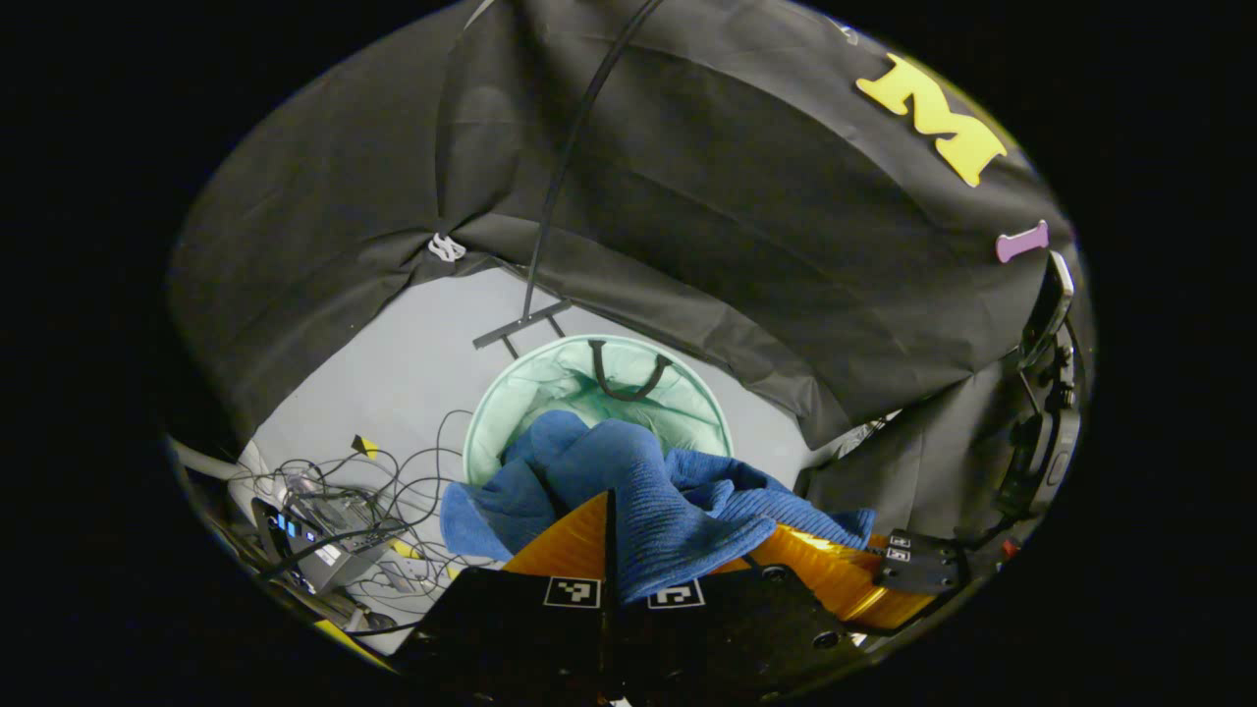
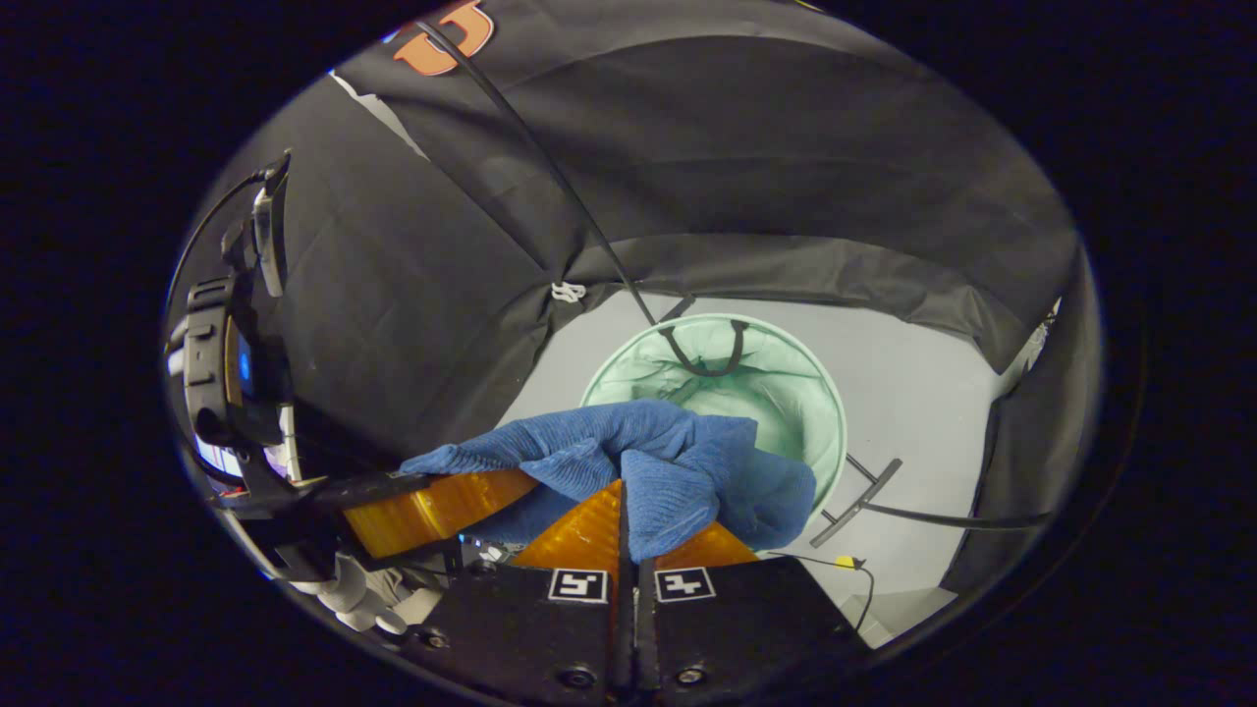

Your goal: Grasp the clothes on the hanger with both hands and then place them into the laundry hamper below.

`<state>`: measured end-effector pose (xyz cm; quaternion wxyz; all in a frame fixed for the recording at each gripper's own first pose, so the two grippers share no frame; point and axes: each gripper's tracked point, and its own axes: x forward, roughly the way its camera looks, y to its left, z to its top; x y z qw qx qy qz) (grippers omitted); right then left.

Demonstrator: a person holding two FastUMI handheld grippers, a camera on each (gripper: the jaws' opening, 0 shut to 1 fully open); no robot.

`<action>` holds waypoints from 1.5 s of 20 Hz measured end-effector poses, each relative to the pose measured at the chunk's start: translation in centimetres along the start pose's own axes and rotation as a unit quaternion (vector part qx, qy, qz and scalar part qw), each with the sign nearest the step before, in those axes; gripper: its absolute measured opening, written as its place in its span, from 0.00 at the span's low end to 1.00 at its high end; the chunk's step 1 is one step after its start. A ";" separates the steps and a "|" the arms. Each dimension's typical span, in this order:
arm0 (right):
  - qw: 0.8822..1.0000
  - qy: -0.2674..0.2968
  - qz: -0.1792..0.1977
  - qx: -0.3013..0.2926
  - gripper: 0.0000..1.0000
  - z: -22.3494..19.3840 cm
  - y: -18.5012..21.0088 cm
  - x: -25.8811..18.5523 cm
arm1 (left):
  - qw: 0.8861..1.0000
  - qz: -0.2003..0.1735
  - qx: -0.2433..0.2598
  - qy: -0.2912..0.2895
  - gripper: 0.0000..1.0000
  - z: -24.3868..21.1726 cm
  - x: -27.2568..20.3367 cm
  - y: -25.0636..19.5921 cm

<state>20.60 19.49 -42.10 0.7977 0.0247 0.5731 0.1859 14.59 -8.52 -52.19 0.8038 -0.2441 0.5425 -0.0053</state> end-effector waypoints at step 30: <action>0.986 -0.163 -0.031 0.029 0.83 2.8 -0.7 -9.7 | 0.985 0.019 0.108 -0.136 0.93 2.5 -8.7 -2.8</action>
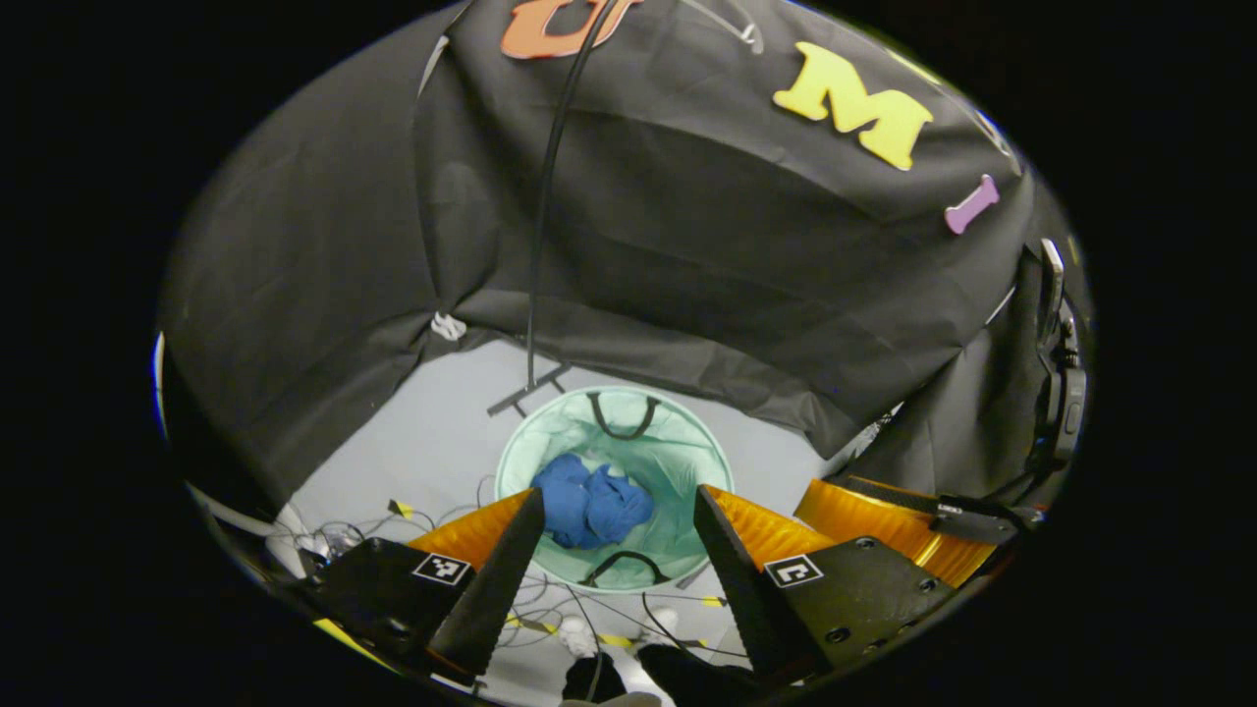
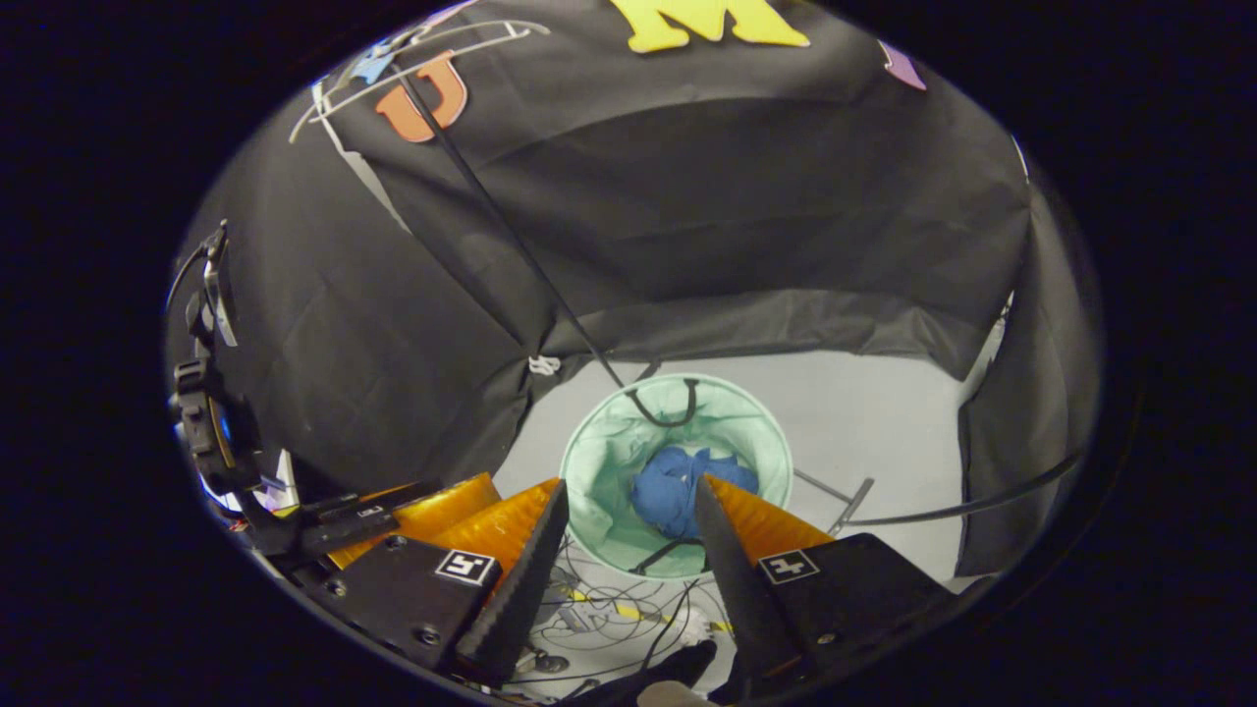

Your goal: Grasp the clothes on the hanger with both hands and then place them into the laundry hamper below.

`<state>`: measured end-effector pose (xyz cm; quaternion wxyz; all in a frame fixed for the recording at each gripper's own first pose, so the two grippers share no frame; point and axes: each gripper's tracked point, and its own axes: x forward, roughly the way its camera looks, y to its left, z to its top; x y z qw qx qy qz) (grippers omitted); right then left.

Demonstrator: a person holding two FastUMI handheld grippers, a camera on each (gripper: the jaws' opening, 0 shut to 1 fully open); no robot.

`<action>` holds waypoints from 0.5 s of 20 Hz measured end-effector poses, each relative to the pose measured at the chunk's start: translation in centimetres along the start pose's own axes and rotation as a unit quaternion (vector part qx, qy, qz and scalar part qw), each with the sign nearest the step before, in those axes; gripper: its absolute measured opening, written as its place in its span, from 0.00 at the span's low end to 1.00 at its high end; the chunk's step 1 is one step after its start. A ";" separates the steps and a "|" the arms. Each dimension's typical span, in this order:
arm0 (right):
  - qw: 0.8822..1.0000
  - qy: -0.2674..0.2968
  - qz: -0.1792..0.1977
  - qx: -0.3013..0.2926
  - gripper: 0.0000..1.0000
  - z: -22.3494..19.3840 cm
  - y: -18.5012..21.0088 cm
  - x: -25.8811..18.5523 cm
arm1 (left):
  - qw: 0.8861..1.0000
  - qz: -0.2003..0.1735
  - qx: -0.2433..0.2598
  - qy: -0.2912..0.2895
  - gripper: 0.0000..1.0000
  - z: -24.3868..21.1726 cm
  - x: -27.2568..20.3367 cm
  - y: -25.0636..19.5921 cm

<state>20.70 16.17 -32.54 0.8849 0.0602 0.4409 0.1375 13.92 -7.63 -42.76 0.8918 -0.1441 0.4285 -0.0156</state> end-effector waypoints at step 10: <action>0.956 -0.268 0.005 -0.118 1.00 8.7 -2.7 -23.3 | 0.960 0.033 0.030 -0.277 0.92 7.5 -20.0 -6.4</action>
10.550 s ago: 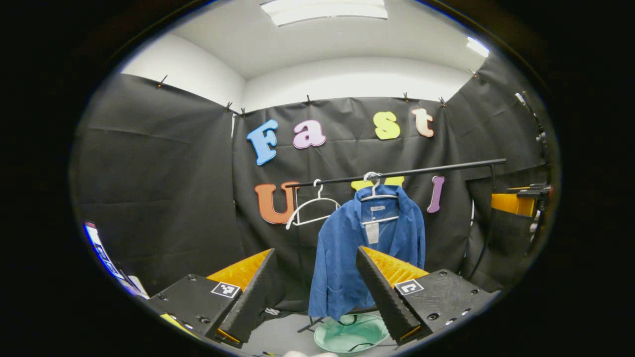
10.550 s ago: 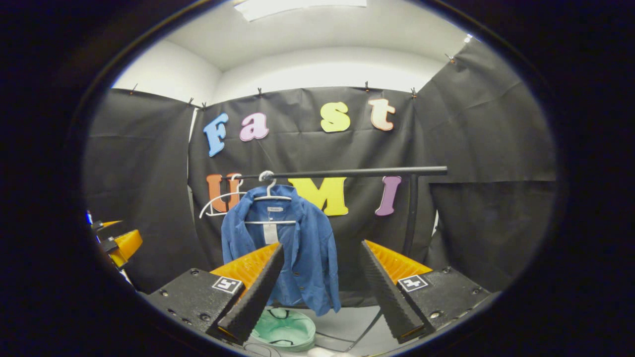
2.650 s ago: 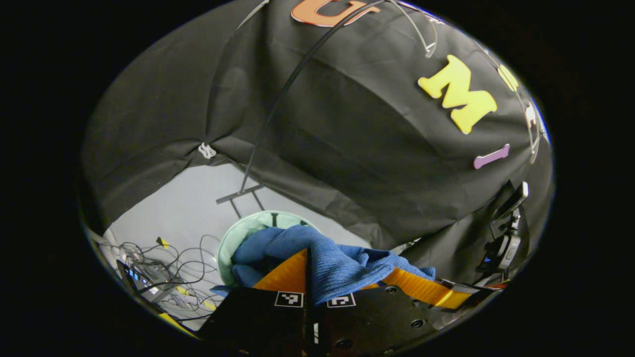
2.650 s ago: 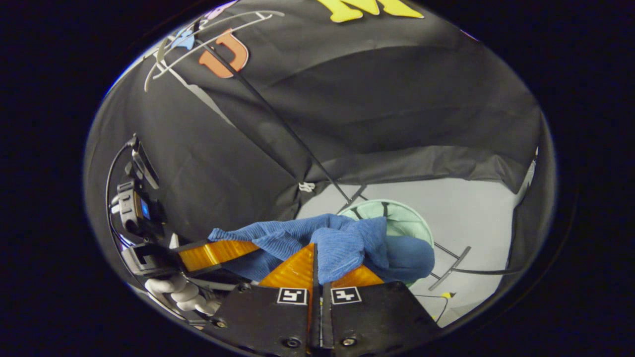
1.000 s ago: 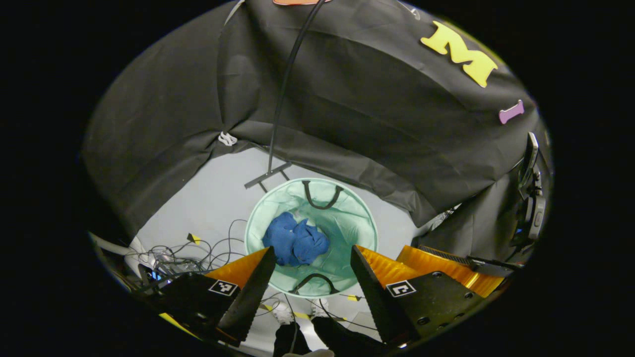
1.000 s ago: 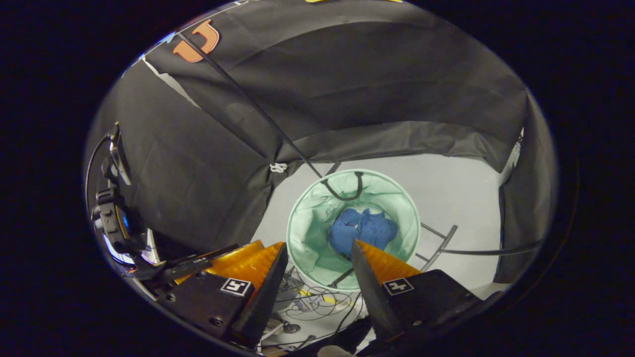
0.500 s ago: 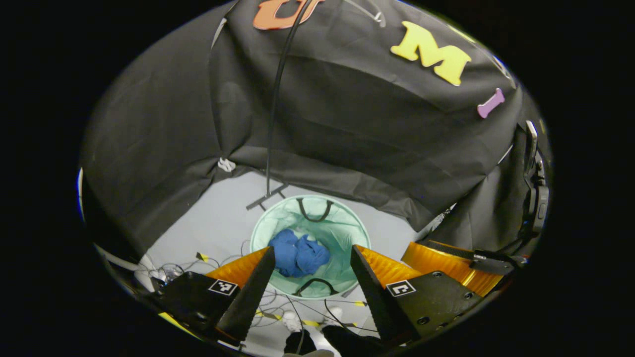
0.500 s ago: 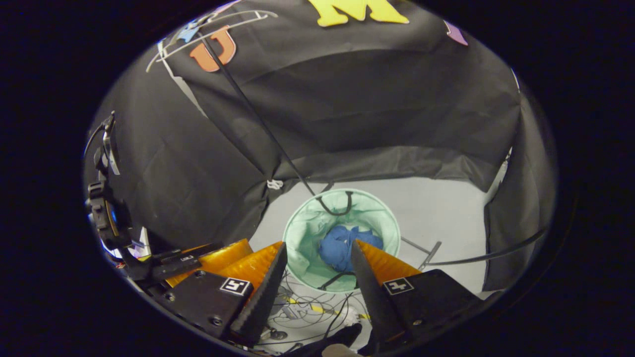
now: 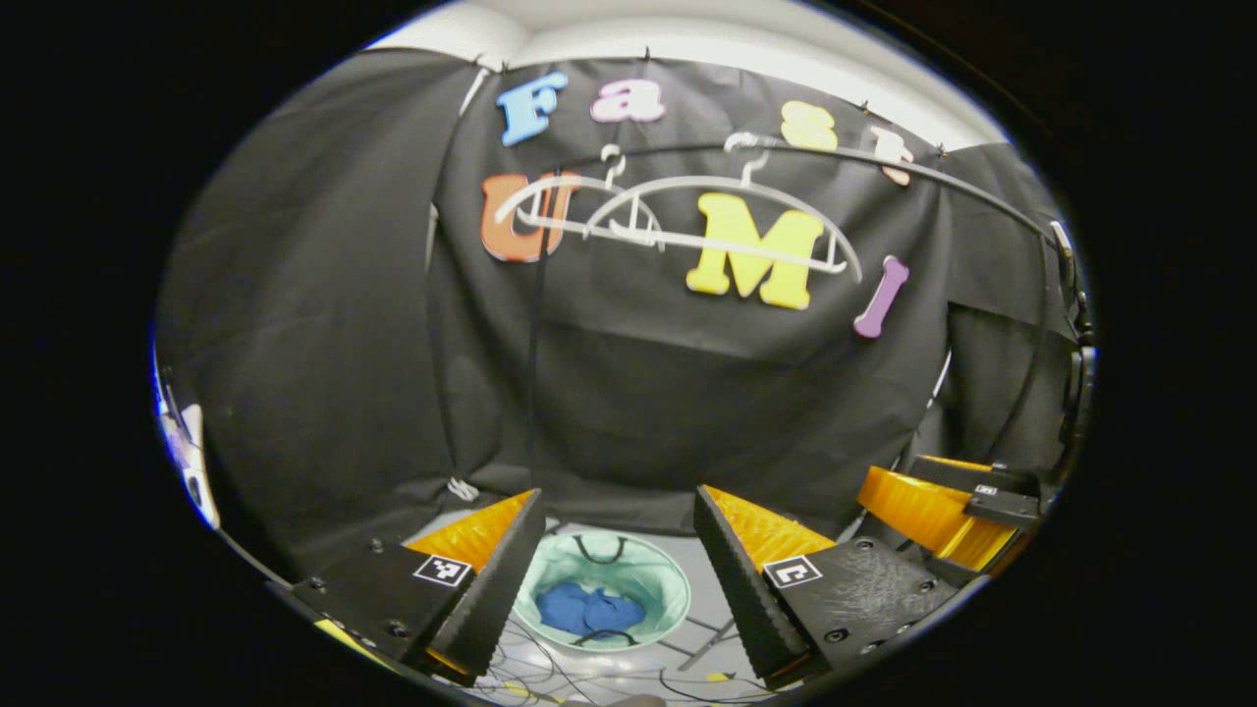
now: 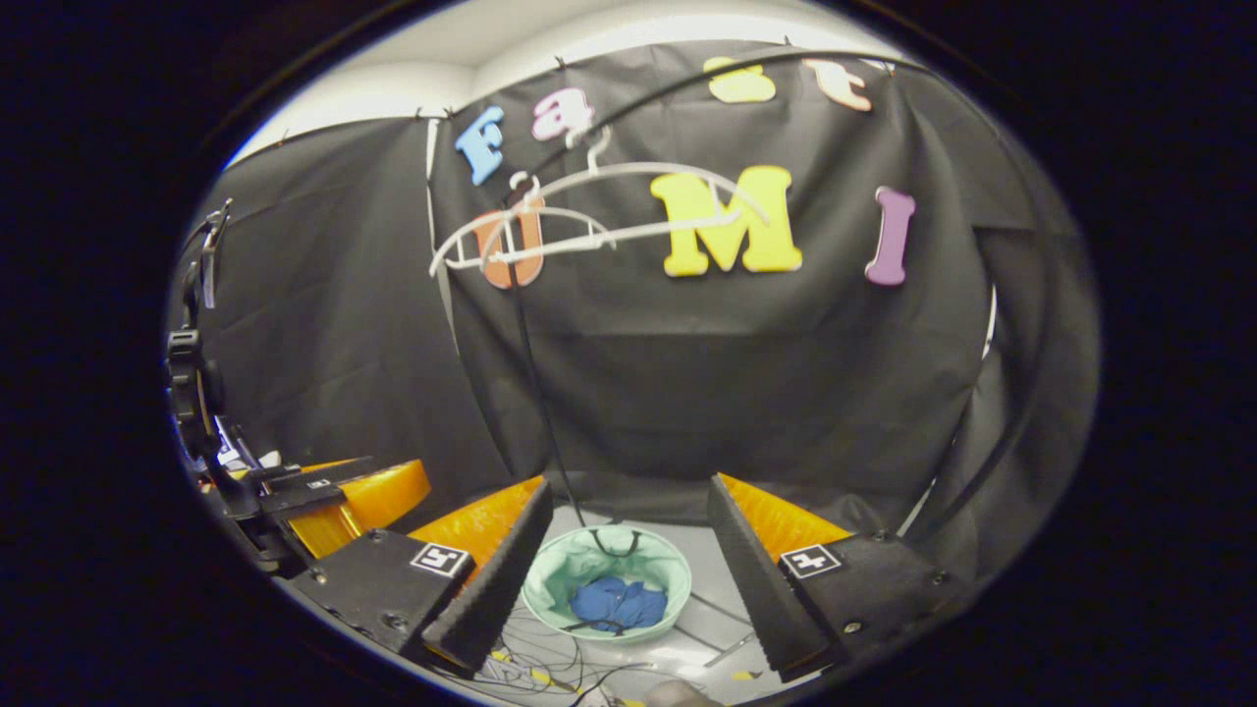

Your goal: Grasp the clothes on the hanger with both hands and then place them into the laundry hamper below.

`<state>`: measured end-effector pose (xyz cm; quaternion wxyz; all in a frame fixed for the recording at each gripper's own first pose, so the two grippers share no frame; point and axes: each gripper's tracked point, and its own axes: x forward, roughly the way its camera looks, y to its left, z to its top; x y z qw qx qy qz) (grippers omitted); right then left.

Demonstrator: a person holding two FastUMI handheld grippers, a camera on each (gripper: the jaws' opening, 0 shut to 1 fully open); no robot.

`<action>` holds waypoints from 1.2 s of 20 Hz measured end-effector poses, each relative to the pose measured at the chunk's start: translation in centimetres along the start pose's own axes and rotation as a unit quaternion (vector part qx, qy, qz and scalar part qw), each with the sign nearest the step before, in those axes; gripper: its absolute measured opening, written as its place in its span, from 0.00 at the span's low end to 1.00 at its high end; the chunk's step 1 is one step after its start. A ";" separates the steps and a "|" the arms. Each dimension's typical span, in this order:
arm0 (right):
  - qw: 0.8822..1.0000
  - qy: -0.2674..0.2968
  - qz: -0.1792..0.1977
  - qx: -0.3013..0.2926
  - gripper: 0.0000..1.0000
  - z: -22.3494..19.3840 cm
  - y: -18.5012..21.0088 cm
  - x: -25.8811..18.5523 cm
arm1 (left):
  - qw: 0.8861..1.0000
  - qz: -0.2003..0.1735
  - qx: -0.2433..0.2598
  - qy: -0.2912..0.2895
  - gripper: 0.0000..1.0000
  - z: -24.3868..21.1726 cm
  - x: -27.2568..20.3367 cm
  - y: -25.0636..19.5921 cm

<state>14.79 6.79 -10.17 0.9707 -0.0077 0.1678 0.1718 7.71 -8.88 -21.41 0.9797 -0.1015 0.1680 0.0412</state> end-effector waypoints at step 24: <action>0.984 -0.171 -0.053 -0.003 0.99 8.1 2.9 -25.5 | 0.985 0.058 0.056 -0.151 0.96 13.5 -27.6 6.0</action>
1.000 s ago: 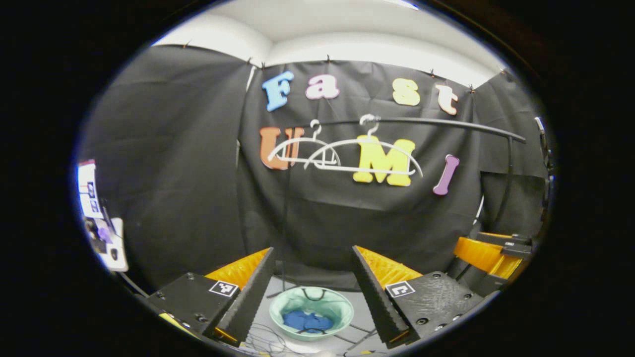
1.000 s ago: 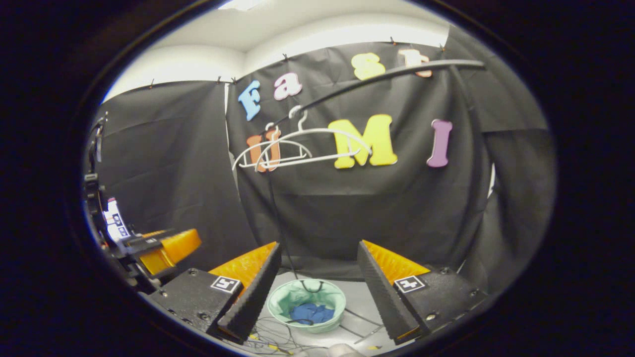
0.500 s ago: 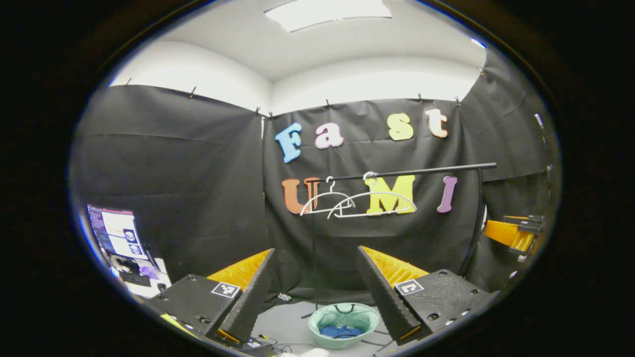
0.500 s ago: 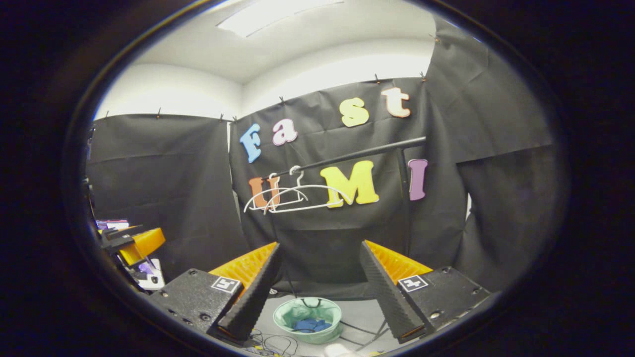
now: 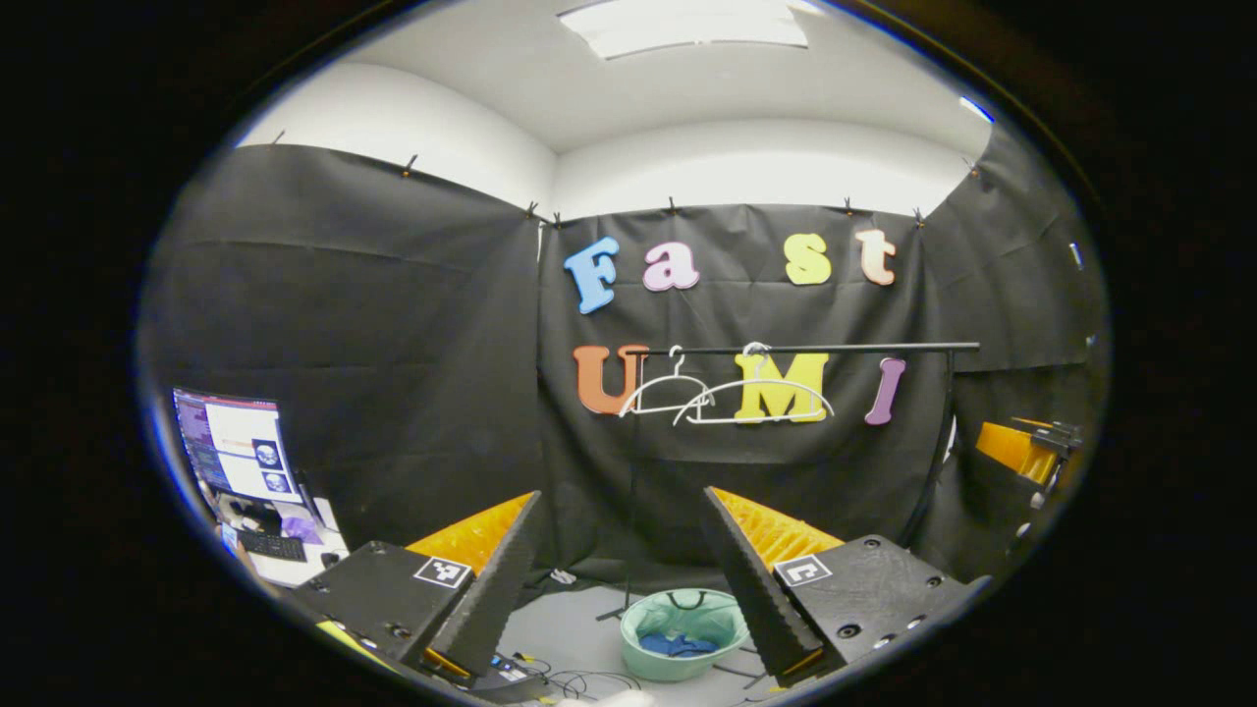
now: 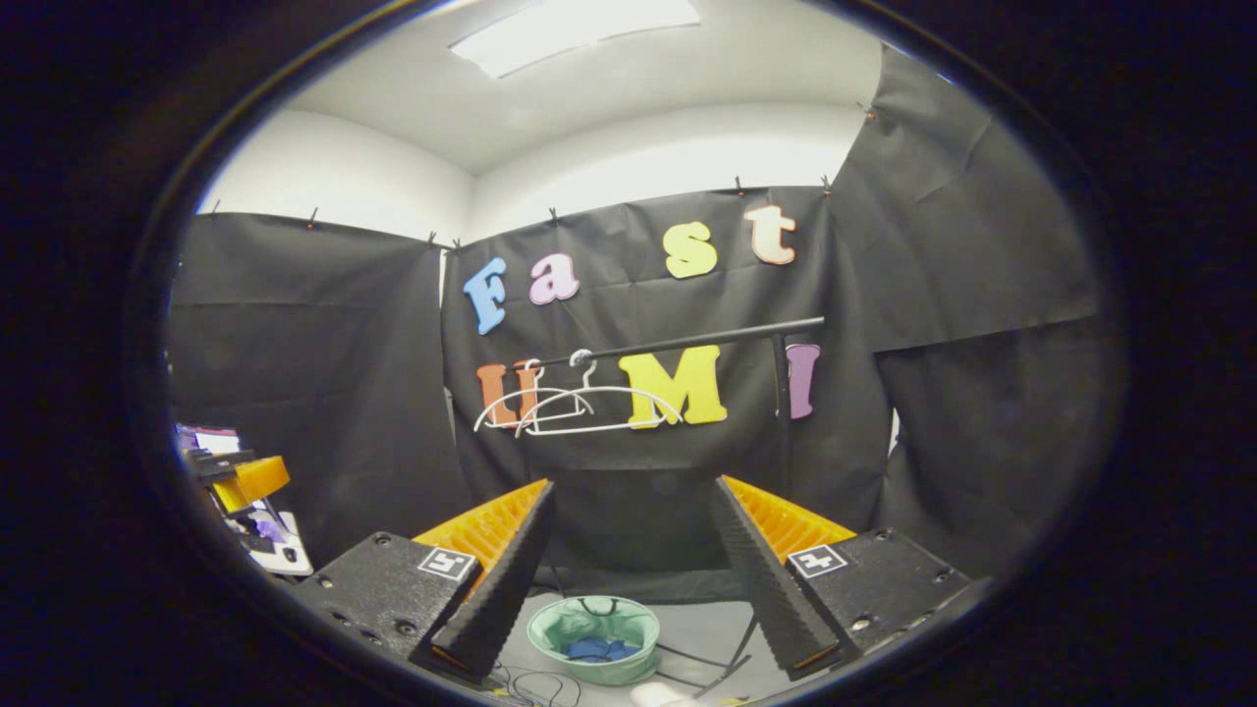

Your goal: Grasp the clothes on the hanger with both hands and then place them into the laundry hamper below.

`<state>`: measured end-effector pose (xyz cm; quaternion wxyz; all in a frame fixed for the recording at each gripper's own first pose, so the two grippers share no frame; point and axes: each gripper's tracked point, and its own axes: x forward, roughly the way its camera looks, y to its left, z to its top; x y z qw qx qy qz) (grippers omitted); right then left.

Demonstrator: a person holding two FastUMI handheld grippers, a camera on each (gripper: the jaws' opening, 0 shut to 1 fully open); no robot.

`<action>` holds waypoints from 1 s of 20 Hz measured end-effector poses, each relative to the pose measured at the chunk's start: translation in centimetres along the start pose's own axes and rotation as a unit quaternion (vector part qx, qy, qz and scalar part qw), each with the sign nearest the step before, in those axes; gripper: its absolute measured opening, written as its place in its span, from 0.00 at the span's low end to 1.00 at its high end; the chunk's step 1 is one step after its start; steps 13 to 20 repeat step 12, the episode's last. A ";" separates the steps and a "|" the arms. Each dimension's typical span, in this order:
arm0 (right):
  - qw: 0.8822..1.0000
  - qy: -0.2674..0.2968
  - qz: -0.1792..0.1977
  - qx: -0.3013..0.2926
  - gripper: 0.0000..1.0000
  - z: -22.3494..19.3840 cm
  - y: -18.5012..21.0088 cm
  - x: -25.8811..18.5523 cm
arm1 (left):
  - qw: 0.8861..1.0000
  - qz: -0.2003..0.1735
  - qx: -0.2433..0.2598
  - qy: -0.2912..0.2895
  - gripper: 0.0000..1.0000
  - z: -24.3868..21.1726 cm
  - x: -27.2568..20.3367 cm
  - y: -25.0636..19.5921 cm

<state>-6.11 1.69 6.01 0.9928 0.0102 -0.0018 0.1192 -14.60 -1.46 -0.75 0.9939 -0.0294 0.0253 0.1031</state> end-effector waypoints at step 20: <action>0.999 -0.014 -0.016 -0.033 0.99 1.2 5.7 -1.9 | 0.999 -0.029 -0.001 -0.014 1.00 1.2 -1.1 4.4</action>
